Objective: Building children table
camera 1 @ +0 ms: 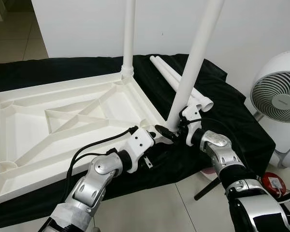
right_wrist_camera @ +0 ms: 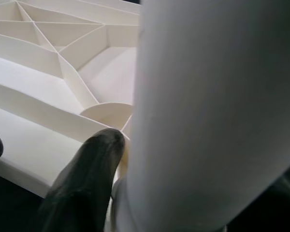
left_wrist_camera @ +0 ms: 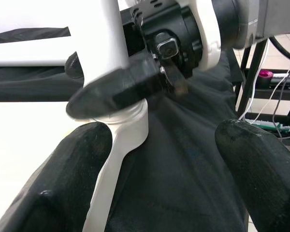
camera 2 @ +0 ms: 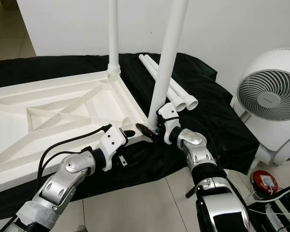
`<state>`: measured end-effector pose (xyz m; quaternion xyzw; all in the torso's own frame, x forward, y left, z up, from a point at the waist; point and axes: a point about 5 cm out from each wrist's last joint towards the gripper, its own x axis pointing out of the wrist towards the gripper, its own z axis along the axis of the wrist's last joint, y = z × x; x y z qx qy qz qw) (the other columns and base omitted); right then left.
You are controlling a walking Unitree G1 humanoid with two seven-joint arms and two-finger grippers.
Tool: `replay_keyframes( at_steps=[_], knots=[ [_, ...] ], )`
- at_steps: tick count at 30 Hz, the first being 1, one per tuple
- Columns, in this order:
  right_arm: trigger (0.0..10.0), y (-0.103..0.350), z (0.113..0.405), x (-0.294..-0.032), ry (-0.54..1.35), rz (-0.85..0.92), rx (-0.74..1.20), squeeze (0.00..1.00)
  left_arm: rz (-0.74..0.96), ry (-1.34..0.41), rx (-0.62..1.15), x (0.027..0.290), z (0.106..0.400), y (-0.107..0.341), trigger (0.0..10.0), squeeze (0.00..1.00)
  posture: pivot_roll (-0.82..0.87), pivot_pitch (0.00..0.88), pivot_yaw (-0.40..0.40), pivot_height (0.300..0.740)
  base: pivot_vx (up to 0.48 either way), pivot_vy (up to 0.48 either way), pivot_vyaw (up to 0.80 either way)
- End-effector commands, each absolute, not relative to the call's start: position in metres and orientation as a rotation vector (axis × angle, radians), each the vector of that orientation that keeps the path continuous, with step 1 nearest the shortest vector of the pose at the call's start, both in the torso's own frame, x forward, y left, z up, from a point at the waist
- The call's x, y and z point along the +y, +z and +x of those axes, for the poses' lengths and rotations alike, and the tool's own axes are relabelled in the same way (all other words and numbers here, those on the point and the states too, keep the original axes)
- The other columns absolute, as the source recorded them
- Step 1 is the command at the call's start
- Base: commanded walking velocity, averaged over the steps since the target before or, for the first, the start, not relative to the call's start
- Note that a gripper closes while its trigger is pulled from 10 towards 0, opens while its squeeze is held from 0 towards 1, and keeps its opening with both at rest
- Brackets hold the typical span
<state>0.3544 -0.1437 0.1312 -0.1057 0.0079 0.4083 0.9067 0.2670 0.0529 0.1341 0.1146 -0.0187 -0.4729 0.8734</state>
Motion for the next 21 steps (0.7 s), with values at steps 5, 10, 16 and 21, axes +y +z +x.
replay_keyframes(
  at_steps=[5,10,16,21],
  knots=[
    [0.0,0.1283,0.3544,-0.1414,0.901,-0.239,0.03,0.0,0.241,-1.022,-0.028,0.0506,0.2655,0.1342,10.0,0.0,0.05,0.0,-0.078,0.74,0.0,0.0,0.0],
    [10.0,0.1236,0.3528,-0.1451,0.862,-0.197,0.034,0.0,0.237,-1.024,-0.03,0.0492,0.2647,0.1344,10.0,0.0,0.04,0.0,-0.081,0.74,0.0,0.0,0.0],
    [10.0,0.1223,0.3525,-0.1461,0.74,-0.142,0.004,0.0,0.233,-1.027,-0.029,0.0477,0.264,0.1336,10.0,0.0,0.03,0.0,-0.084,0.74,0.0,0.0,0.0],
    [10.0,0.1212,0.3523,-0.1446,0.634,-0.129,-0.013,0.0,0.233,-1.031,-0.031,0.0464,0.2639,0.1336,10.0,0.0,0.02,0.0,-0.09,0.74,0.0,0.0,0.0]
  ],
)
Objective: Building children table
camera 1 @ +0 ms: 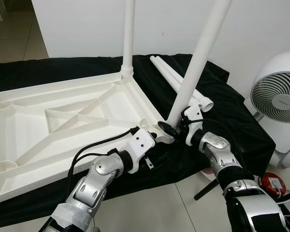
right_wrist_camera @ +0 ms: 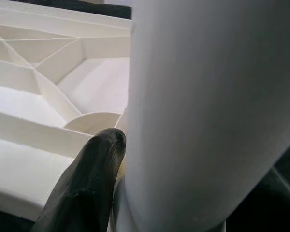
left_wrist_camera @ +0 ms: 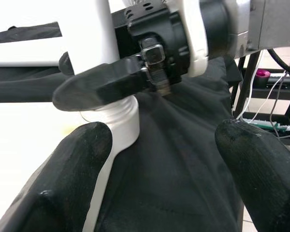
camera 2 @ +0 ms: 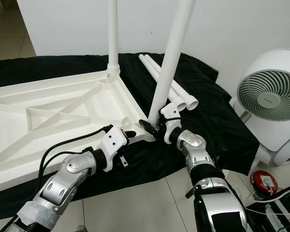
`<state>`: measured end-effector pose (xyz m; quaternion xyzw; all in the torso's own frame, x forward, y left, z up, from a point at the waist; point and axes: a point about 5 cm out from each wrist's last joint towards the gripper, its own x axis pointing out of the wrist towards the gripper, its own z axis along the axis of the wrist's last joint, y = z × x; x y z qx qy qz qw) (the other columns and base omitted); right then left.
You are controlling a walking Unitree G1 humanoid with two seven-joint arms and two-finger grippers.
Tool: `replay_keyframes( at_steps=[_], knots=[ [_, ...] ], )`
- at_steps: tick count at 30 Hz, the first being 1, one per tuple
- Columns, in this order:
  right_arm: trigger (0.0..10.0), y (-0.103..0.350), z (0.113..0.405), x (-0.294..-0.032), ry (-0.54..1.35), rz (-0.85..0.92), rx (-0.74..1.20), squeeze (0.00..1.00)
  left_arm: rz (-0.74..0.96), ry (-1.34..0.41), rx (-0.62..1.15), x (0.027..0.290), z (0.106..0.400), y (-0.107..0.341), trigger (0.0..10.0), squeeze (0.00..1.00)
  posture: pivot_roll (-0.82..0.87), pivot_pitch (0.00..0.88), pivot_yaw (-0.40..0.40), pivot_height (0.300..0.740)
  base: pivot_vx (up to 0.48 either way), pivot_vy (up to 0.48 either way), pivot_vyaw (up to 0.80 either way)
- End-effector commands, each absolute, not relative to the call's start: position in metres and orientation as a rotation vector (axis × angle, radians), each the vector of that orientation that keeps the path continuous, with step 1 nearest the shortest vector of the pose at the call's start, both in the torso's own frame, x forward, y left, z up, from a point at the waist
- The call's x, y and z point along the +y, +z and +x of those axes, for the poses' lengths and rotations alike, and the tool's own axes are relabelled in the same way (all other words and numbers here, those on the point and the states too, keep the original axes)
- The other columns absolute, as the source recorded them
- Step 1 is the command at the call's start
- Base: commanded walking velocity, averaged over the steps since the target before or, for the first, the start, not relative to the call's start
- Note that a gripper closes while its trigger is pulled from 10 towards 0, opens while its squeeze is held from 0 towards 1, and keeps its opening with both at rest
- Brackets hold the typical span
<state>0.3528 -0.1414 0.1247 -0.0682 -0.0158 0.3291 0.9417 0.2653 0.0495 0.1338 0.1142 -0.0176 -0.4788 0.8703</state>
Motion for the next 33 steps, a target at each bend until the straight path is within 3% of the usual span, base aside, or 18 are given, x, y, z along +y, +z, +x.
replay_keyframes(
  at_steps=[1,5,9,18,30,31,32,33],
  knots=[
    [10.0,0.121,0.35,-0.141,0.606,-0.114,-0.027,0.0,0.231,-1.032,-0.032,0.046,0.264,0.134,10.0,0.0,0.02,0.0,-0.09,0.74,0.0,0.0,0.0],
    [10.0,0.121,0.344,-0.132,0.54,-0.094,-0.044,0.0,0.23,-1.037,-0.033,0.045,0.263,0.133,10.0,0.0,0.02,0.0,-0.09,0.74,0.0,0.0,0.0],
    [10.0,0.114,0.336,-0.122,0.267,-0.022,0.017,0.0,0.23,-1.05,-0.033,0.043,0.263,0.133,10.0,0.0,0.01,0.0,-0.088,0.74,0.0,0.0,0.0],
    [10.0,0.121,0.324,-0.107,0.015,0.076,0.004,0.0,0.229,-1.065,-0.033,0.04,0.261,0.132,10.0,0.0,0.01,0.0,-0.09,0.74,0.0,0.0,0.0],
    [10.0,0.135,0.32,-0.1,0.032,0.084,-0.036,0.0,0.225,-1.066,-0.035,0.039,0.26,0.132,10.0,0.0,0.01,0.0,-0.09,0.74,0.0,0.0,0.0],
    [10.0,0.136,0.32,-0.097,0.092,0.092,-0.05,0.54,0.224,-1.065,-0.035,0.038,0.26,0.132,10.0,0.0,0.01,0.0,-0.098,0.74,0.0,0.0,0.0],
    [10.0,0.136,0.318,-0.094,0.181,0.103,-0.056,1.0,0.223,-1.064,-0.036,0.038,0.26,0.132,10.0,0.0,0.01,0.0,-0.097,0.74,0.0,0.0,0.0],
    [10.0,0.136,0.318,-0.094,0.181,0.103,-0.056,1.0,0.223,-1.064,-0.036,0.038,0.26,0.132,10.0,0.0,0.01,0.0,-0.097,0.74,0.0,0.0,0.0]
  ],
)
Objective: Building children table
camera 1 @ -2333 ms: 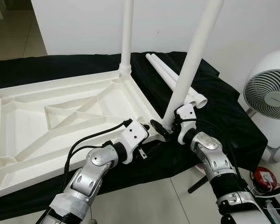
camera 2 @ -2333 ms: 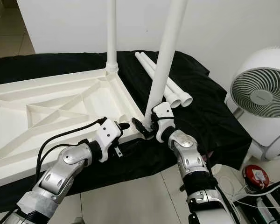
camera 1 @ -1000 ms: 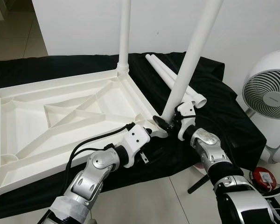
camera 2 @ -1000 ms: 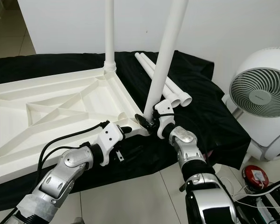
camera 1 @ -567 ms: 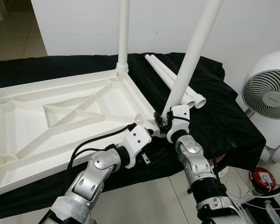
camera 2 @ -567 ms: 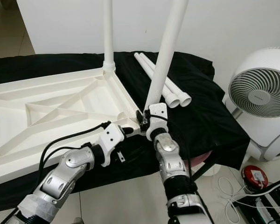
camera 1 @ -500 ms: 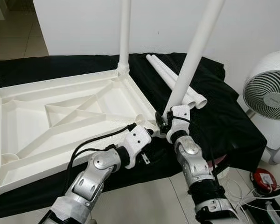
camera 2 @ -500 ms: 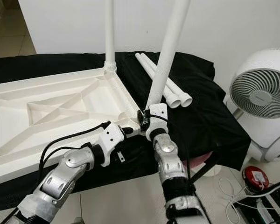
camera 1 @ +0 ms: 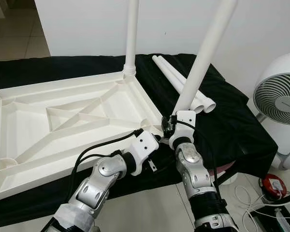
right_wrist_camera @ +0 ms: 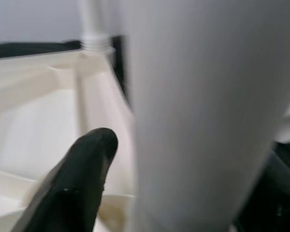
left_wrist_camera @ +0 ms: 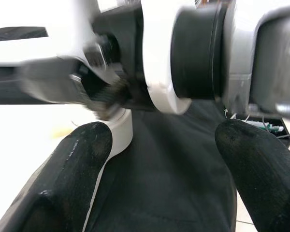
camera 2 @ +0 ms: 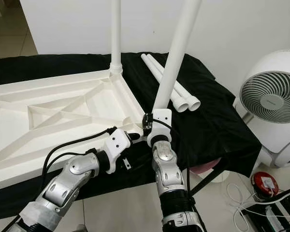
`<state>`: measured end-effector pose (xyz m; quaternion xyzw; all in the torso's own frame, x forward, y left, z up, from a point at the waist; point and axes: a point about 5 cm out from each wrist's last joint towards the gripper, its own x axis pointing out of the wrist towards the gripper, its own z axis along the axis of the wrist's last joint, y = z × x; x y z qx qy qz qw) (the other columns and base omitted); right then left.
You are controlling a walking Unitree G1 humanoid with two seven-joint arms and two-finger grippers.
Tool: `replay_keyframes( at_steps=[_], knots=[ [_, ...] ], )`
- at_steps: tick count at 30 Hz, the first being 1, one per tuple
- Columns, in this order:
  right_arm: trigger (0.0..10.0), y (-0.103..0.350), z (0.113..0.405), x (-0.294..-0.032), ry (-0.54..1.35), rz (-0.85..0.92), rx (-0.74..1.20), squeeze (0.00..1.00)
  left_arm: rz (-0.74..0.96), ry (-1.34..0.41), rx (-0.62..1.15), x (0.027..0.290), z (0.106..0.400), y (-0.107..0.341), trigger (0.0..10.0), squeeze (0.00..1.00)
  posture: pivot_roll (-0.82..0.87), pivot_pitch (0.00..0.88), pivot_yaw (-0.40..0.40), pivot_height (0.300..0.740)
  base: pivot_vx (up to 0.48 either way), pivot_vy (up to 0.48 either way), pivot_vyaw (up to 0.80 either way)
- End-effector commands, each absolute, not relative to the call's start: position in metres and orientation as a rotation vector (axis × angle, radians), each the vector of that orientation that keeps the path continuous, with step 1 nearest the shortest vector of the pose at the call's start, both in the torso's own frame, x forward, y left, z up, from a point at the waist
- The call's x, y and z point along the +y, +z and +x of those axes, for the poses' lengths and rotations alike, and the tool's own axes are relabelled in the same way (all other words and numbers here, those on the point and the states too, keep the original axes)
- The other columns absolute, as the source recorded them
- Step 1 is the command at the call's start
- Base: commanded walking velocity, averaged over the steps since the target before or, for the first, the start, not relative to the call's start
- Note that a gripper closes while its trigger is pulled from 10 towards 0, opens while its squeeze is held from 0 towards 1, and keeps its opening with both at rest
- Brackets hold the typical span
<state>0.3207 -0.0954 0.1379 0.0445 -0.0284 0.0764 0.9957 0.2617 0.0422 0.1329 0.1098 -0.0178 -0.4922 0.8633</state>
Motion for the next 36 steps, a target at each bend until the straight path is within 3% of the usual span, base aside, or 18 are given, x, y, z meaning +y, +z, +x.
replay_keyframes(
  at_steps=[1,10,11,12,13,14,22,34,35,36],
  knots=[
    [10.0,0.137,0.318,-0.096,0.221,0.094,-0.066,1.0,0.224,-1.062,-0.035,0.038,0.26,0.131,10.0,0.0,0.01,0.0,-0.097,0.74,0.0,0.0,0.0],
    [10.0,0.143,0.318,-0.113,0.512,0.0,-0.099,1.0,0.249,-1.057,-0.034,0.041,0.26,0.13,10.0,0.0,0.01,0.0,-0.096,0.74,0.0,0.0,0.0],
    [10.0,0.142,0.319,-0.117,0.545,-0.033,-0.096,0.53,0.251,-1.056,-0.034,0.041,0.26,0.13,10.0,0.0,0.01,0.0,-0.093,0.74,0.0,0.0,0.0],
    [10.0,0.142,0.319,-0.117,0.545,-0.033,-0.096,0.53,0.251,-1.056,-0.034,0.041,0.26,0.13,10.0,0.0,0.01,0.0,-0.093,0.74,0.0,0.0,0.0],
    [10.0,0.141,0.32,-0.12,0.576,-0.056,-0.087,0.3,0.252,-1.054,-0.034,0.042,0.26,0.13,10.0,0.0,0.02,0.0,-0.094,0.74,0.0,0.0,0.0],
    [10.0,0.14,0.322,-0.124,0.603,-0.093,-0.082,0.0,0.254,-1.051,-0.034,0.042,0.261,0.131,10.0,0.0,0.02,0.0,-0.093,0.74,0.0,0.0,0.0],
    [10.0,0.135,0.336,-0.14,0.688,-0.166,-0.054,0.0,0.235,-1.051,-0.034,0.045,0.259,0.131,10.0,0.0,0.03,0.0,-0.091,0.74,0.0,0.0,0.0],
    [10.0,0.133,0.354,-0.13,0.786,-0.198,-0.008,0.0,0.236,-1.037,-0.034,0.049,0.259,0.132,10.0,0.0,0.06,0.0,-0.099,0.74,0.0,0.0,0.0],
    [9.0,0.133,0.356,-0.127,0.8,-0.205,-0.002,0.0,0.238,-1.031,-0.037,0.05,0.26,0.132,10.0,0.0,0.06,0.0,-0.1,0.74,0.0,0.0,0.0],
    [9.0,0.133,0.356,-0.127,0.8,-0.205,-0.002,0.0,0.238,-1.031,-0.037,0.05,0.26,0.132,10.0,0.0,0.06,0.0,-0.1,0.74,0.0,0.0,0.0]
  ],
)
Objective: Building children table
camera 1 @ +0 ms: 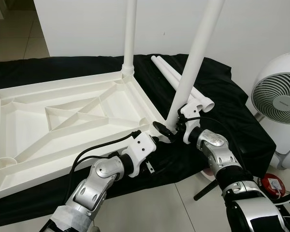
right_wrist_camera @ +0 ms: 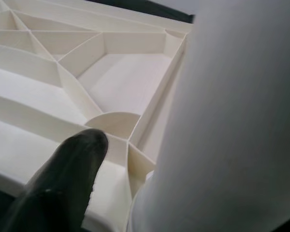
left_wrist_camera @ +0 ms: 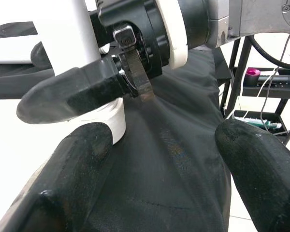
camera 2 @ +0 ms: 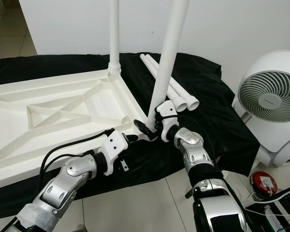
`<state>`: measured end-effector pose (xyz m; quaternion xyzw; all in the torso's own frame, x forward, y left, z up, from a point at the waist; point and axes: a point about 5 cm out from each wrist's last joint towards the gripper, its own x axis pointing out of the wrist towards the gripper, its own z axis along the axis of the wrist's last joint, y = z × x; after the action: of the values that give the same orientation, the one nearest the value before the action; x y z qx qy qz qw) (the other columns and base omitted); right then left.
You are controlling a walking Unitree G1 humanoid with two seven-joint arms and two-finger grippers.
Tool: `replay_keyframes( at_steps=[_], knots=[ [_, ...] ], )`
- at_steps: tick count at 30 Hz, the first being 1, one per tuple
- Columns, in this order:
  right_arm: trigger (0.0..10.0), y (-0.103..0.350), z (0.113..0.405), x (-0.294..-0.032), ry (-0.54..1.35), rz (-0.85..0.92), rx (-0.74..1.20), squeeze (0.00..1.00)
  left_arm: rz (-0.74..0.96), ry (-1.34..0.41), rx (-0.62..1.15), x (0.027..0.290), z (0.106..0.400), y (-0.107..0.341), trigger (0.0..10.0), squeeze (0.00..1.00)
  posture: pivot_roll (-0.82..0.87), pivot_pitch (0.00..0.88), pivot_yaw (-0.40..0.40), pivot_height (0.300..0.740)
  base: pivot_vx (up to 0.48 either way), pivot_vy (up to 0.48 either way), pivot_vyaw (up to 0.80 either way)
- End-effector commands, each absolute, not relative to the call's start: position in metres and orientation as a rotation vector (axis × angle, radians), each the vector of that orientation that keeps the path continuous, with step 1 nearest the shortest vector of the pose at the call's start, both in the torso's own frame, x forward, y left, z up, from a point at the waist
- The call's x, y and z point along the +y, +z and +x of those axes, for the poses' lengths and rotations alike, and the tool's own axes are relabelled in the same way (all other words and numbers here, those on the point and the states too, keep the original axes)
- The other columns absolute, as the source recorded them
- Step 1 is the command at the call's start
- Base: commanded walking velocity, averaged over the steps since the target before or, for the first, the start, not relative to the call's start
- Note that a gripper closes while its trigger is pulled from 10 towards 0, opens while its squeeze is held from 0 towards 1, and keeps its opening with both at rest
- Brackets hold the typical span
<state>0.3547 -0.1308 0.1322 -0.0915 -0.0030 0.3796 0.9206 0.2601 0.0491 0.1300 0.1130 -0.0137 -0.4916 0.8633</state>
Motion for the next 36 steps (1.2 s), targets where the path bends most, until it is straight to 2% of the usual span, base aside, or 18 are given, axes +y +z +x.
replay_keyframes(
  at_steps=[1,3,13,14,15,16,21,23,30,36],
  knots=[
    [9.0,0.133,0.356,-0.127,0.8,-0.205,-0.002,0.0,0.238,-1.031,-0.037,0.05,0.26,0.132,10.0,0.0,0.06,0.0,-0.1,0.74,0.0,0.0,0.0],
    [0.0,0.132,0.359,-0.121,0.832,-0.206,0.02,0.0,0.239,-1.022,-0.039,0.051,0.261,0.133,10.0,0.0,0.07,0.0,-0.104,0.74,0.0,0.0,0.0],
    [0.0,0.125,0.359,-0.123,0.869,-0.192,0.029,0.0,0.233,-1.008,-0.037,0.052,0.258,0.133,10.0,0.0,0.08,0.0,-0.112,0.74,0.0,0.0,0.0],
    [8.9,0.124,0.358,-0.125,0.867,-0.188,0.03,0.0,0.231,-1.008,-0.036,0.052,0.258,0.132,10.0,0.0,0.08,0.0,-0.112,0.74,0.0,0.0,0.0],
    [8.9,0.123,0.358,-0.127,0.855,-0.184,0.032,0.0,0.23,-1.008,-0.035,0.052,0.257,0.132,10.0,0.0,0.07,0.0,-0.111,0.74,0.0,0.0,0.0],
    [10.0,0.123,0.359,-0.129,0.838,-0.162,0.034,0.0,0.228,-1.009,-0.034,0.052,0.257,0.132,10.0,0.0,0.07,0.0,-0.11,0.74,0.0,0.0,0.0],
    [10.0,0.123,0.359,-0.132,0.814,-0.138,0.03,0.0,0.227,-1.011,-0.033,0.052,0.257,0.131,10.0,0.0,0.07,0.0,-0.11,0.74,0.0,0.0,0.0],
    [10.0,0.124,0.361,-0.136,0.701,-0.102,0.005,0.0,0.226,-1.014,-0.031,0.052,0.257,0.131,10.0,0.0,0.06,0.0,-0.106,0.74,0.0,0.0,0.0],
    [10.0,0.124,0.361,-0.135,0.6,-0.107,-0.019,0.0,0.224,-1.021,-0.029,0.05,0.256,0.131,10.0,0.0,0.05,0.0,-0.1,0.74,0.0,0.0,0.0],
    [10.0,0.122,0.358,-0.127,0.426,-0.044,-0.028,0.0,0.221,-1.029,-0.027,0.049,0.256,0.13,10.0,0.0,0.04,0.0,-0.096,0.74,0.0,0.0,0.0]
  ],
)
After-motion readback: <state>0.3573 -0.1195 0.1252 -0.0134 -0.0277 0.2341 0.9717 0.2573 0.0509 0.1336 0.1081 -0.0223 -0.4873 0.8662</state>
